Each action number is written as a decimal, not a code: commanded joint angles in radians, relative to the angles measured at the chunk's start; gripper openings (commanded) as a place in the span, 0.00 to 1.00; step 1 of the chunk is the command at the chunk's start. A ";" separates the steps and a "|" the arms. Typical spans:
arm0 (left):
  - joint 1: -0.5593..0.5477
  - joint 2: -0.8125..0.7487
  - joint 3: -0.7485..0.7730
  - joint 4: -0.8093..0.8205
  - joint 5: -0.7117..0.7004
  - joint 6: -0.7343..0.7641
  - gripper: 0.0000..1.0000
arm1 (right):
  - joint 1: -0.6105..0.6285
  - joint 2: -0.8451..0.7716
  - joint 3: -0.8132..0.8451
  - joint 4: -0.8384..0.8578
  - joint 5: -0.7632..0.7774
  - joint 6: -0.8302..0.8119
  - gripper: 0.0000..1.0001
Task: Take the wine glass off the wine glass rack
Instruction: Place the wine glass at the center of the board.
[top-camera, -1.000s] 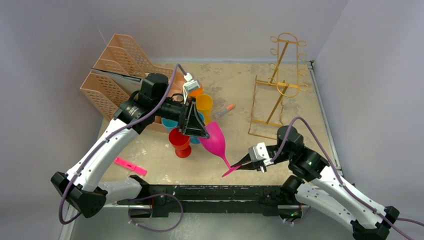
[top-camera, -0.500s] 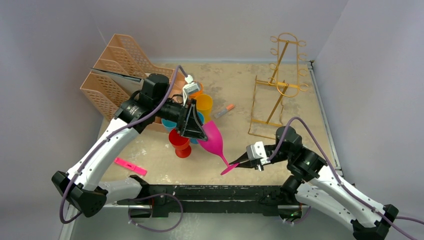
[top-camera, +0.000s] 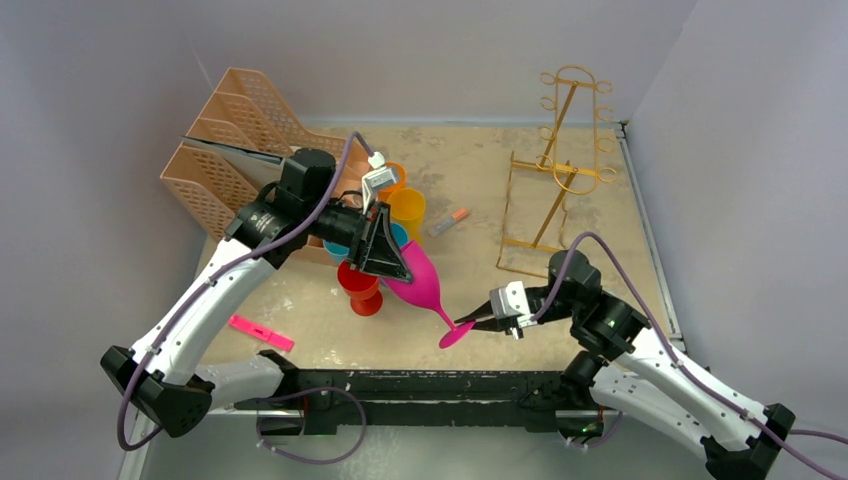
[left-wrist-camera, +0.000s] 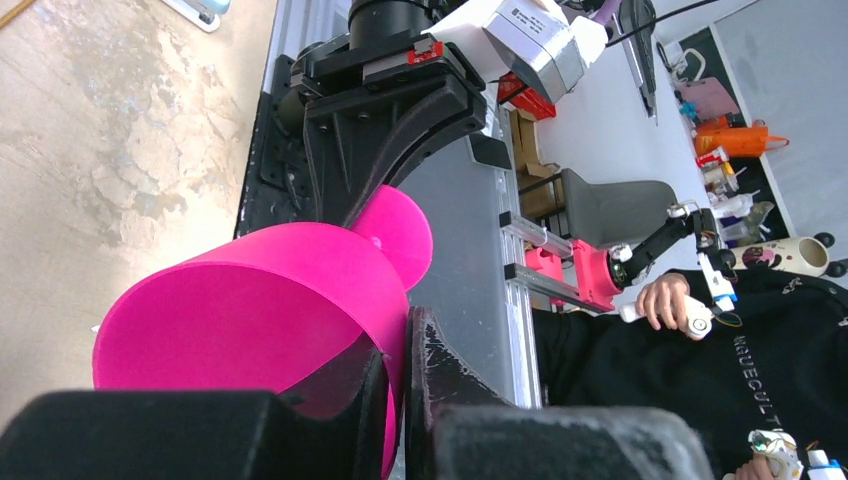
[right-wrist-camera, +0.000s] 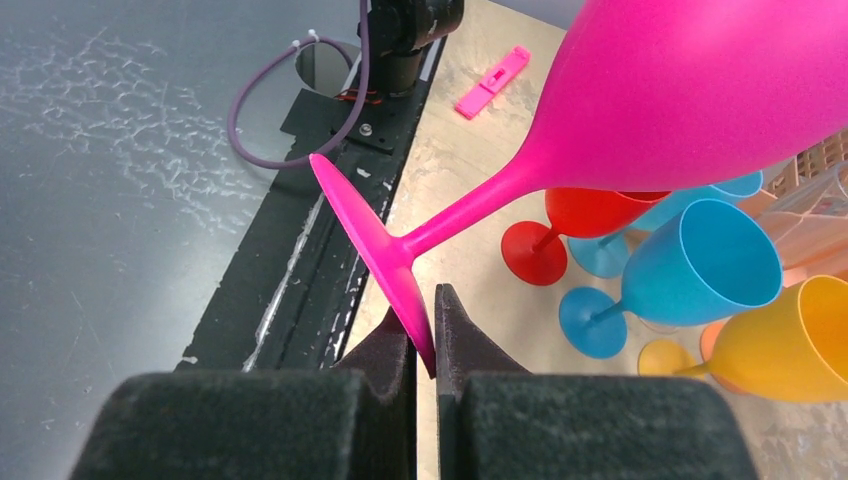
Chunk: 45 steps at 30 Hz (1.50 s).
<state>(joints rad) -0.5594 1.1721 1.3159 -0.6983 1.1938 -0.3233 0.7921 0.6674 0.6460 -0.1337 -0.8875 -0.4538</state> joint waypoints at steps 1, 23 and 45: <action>-0.009 -0.030 0.028 0.000 0.053 -0.003 0.00 | -0.017 0.002 0.024 -0.018 0.124 0.054 0.00; -0.009 -0.083 -0.024 0.194 0.089 -0.124 0.00 | -0.017 -0.006 0.017 0.058 0.117 0.203 0.33; -0.008 -0.110 0.077 0.014 -0.146 -0.037 0.00 | -0.017 -0.023 0.019 0.120 0.326 0.469 0.76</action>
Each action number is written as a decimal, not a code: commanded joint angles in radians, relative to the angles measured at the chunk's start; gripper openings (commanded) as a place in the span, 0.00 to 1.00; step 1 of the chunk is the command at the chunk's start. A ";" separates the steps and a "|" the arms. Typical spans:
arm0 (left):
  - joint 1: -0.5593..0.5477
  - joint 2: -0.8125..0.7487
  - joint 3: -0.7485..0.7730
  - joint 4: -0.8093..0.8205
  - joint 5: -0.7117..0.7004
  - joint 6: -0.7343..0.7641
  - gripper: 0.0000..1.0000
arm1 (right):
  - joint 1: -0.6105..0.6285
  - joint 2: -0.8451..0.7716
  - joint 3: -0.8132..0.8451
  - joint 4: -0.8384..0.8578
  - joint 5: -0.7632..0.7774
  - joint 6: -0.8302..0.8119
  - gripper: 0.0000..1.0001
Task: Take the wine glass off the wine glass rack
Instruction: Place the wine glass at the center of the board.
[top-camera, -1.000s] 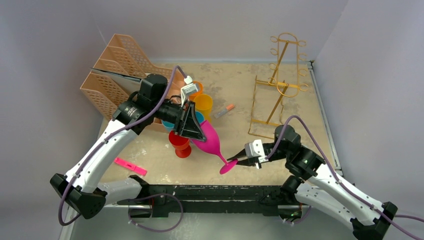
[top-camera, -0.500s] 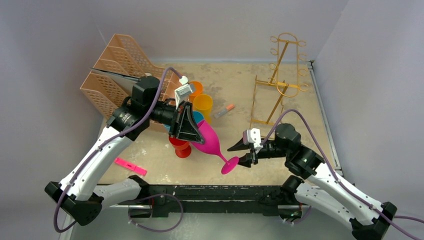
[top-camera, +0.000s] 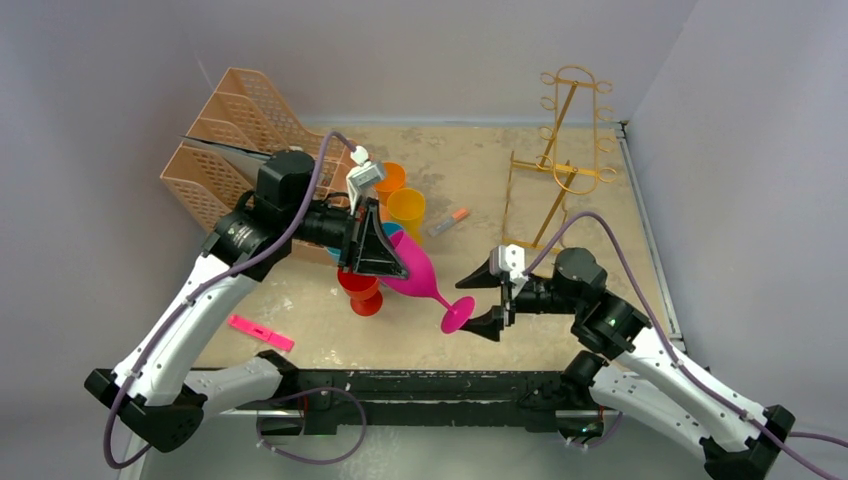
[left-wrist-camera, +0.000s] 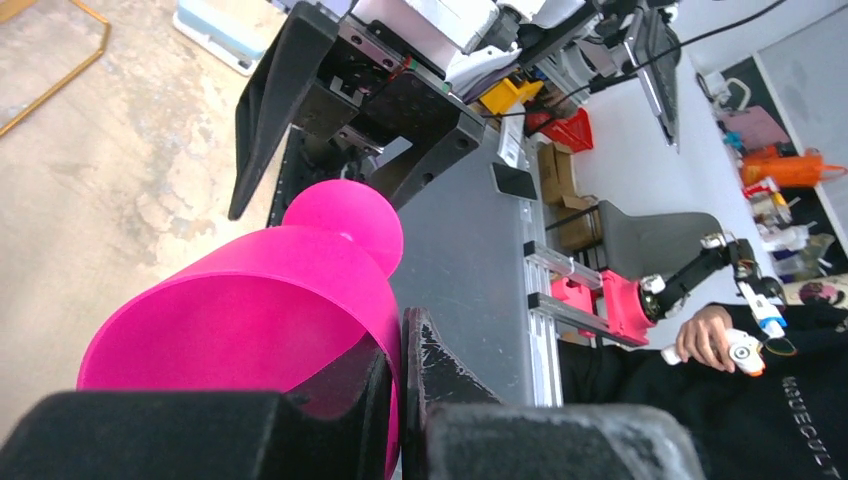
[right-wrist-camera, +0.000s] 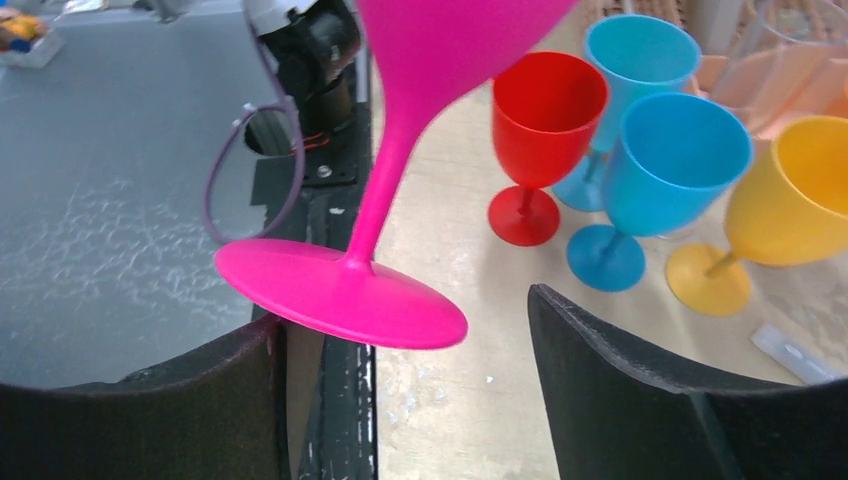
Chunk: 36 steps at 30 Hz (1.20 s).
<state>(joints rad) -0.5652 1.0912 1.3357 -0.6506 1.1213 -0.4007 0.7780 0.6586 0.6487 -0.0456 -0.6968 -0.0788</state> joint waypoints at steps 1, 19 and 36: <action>-0.004 -0.038 0.063 -0.034 -0.094 0.042 0.00 | -0.003 -0.013 0.022 0.006 0.171 0.112 0.77; -0.080 0.026 0.075 -0.230 -0.566 0.180 0.00 | -0.003 -0.066 0.074 -0.216 0.478 0.279 0.92; -0.412 0.219 -0.022 -0.138 -1.009 0.283 0.00 | -0.003 -0.048 0.217 -0.624 1.085 0.508 0.92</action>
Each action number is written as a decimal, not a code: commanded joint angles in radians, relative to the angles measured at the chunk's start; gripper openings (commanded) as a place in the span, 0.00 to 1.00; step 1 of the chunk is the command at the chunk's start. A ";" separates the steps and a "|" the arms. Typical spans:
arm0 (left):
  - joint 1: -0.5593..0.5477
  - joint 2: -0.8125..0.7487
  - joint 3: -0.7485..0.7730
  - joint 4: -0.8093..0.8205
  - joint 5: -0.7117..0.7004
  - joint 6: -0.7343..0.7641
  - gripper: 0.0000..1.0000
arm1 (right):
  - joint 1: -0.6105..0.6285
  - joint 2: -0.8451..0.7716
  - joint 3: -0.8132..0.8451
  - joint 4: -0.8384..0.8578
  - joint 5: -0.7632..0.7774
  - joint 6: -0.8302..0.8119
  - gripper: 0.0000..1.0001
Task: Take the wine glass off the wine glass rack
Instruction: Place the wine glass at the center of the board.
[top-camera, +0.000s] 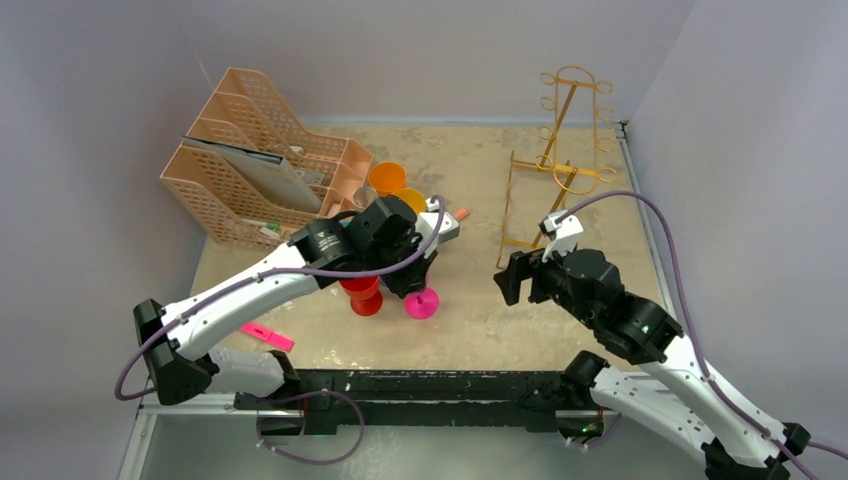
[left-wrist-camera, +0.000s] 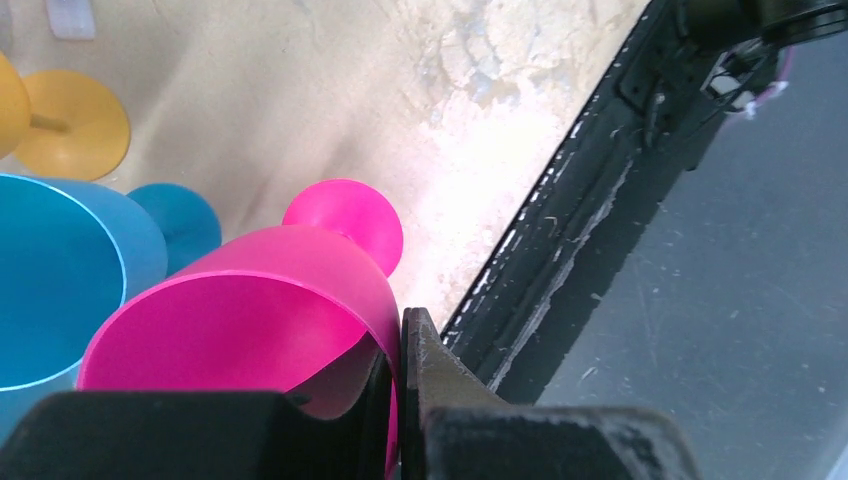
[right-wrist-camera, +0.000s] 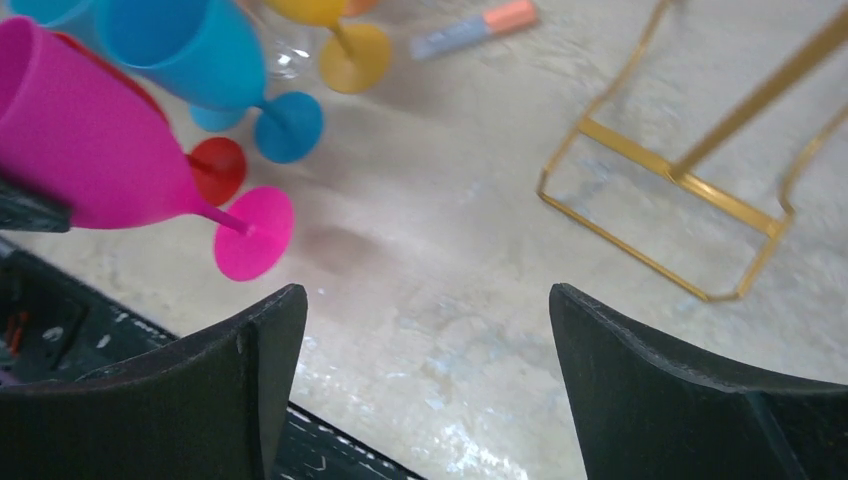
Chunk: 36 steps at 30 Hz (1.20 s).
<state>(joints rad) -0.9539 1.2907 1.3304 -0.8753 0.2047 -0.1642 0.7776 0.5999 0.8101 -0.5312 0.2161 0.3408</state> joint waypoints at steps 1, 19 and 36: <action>-0.029 0.035 -0.018 0.090 -0.100 0.055 0.00 | -0.003 0.006 0.056 -0.163 0.208 0.109 0.93; -0.059 0.129 -0.093 0.227 -0.250 0.106 0.00 | -0.003 -0.073 0.037 -0.369 0.376 0.251 0.99; -0.059 0.193 -0.070 0.209 -0.342 0.112 0.06 | -0.004 0.020 0.028 -0.432 0.398 0.343 0.99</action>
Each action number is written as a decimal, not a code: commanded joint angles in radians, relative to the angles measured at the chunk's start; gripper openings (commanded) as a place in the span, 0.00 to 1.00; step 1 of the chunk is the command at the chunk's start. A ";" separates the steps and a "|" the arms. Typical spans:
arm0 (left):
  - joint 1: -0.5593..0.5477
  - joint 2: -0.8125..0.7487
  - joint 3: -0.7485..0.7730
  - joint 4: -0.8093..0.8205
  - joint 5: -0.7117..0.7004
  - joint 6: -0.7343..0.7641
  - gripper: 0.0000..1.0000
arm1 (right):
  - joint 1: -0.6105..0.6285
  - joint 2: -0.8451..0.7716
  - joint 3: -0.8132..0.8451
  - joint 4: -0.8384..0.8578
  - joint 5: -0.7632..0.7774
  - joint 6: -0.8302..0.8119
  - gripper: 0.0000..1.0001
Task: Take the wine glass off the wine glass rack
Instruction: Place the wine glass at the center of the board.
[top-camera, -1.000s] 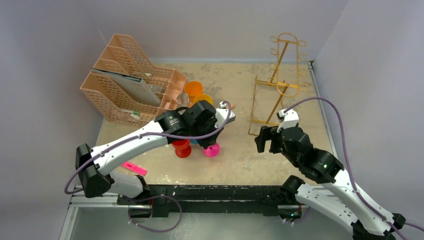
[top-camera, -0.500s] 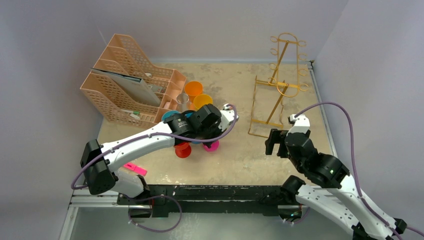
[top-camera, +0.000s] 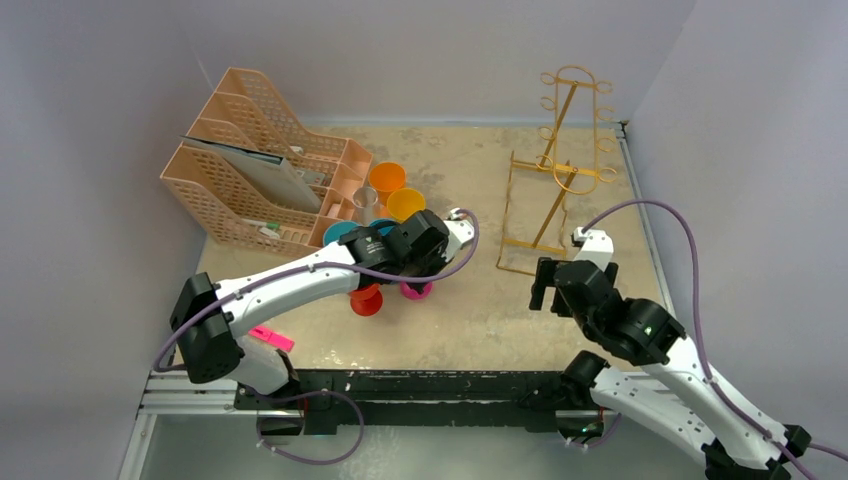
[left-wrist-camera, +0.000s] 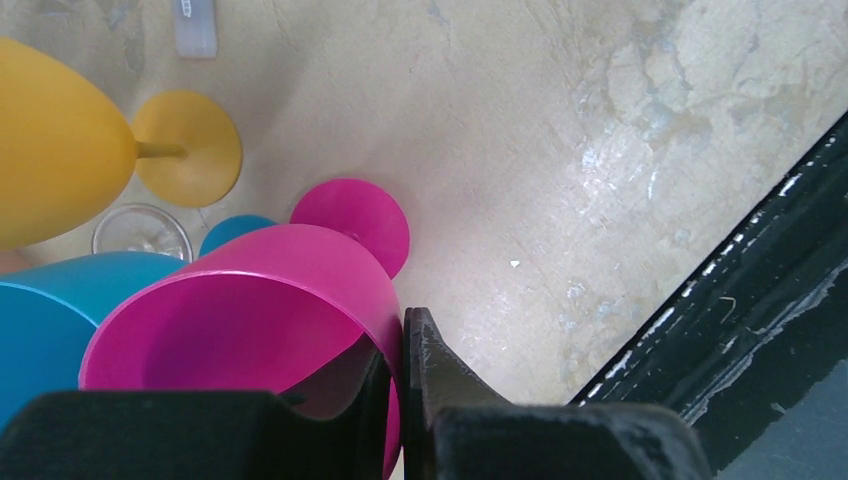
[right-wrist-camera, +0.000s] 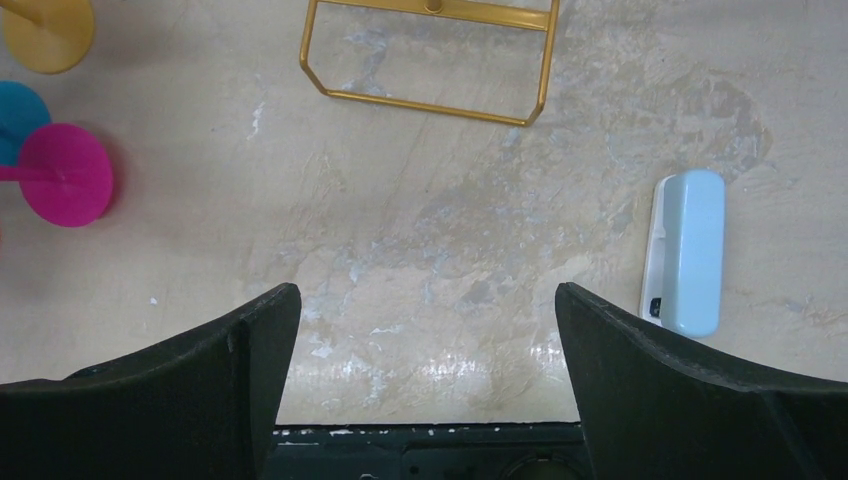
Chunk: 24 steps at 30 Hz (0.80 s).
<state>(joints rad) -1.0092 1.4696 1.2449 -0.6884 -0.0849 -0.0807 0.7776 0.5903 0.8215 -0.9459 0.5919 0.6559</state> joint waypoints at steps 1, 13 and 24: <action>-0.003 0.016 0.017 0.025 -0.054 0.027 0.06 | -0.004 0.035 0.020 -0.024 0.022 0.031 0.99; -0.003 0.019 0.044 0.010 -0.032 0.018 0.09 | -0.004 0.005 0.028 -0.047 0.042 0.046 0.99; -0.003 -0.013 0.056 -0.010 0.123 0.022 0.10 | -0.004 -0.014 0.025 -0.055 0.063 0.048 0.99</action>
<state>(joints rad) -1.0092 1.4895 1.2598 -0.6991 -0.0063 -0.0811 0.7776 0.5800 0.8215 -0.9890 0.6140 0.6815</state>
